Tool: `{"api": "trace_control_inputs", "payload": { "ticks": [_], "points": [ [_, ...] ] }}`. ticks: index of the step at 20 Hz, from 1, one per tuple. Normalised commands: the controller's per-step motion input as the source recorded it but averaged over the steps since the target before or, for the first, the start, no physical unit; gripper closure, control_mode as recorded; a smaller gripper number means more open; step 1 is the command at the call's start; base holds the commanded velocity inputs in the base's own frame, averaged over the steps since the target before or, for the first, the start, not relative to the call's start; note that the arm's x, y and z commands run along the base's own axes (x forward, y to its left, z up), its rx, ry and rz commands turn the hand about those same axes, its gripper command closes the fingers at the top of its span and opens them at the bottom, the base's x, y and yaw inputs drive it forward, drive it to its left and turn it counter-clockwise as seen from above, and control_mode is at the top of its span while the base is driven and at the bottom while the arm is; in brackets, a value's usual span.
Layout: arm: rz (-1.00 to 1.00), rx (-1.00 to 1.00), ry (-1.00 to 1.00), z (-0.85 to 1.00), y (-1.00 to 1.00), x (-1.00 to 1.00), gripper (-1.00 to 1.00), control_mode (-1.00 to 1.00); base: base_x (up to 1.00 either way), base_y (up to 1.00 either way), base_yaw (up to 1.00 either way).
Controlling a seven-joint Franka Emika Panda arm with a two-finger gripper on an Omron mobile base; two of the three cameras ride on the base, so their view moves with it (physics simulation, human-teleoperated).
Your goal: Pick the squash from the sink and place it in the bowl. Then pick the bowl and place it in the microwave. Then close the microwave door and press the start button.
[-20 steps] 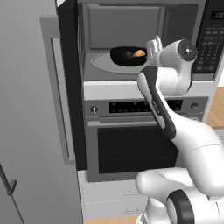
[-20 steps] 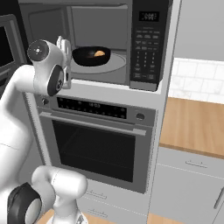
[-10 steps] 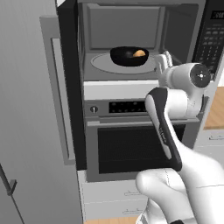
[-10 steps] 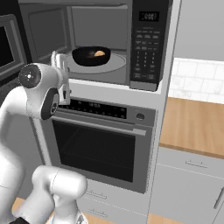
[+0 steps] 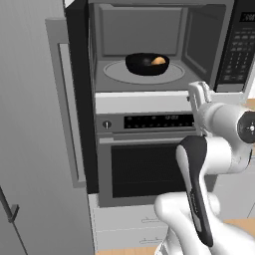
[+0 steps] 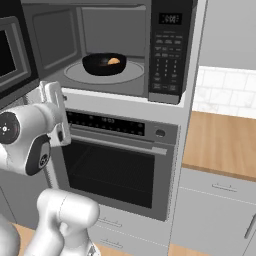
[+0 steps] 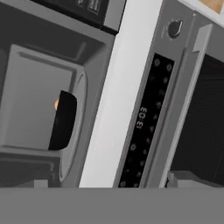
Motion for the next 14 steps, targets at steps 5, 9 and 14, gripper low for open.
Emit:
{"api": "trace_control_inputs", "payload": {
  "ticks": [5, 9, 14],
  "points": [
    [0.0, -0.11, -0.09, -0.16, 0.0, -0.58, -1.0, -1.0, 0.0, 0.0, 0.0],
    [0.0, -0.17, -0.09, -0.53, 0.0, -0.36, -1.0, -1.0, 0.0, 0.0, 0.0],
    [0.0, -0.07, -0.07, -0.24, 0.0, -0.32, -1.0, -1.0, 0.0, 0.0, 0.0]
  ]
}}
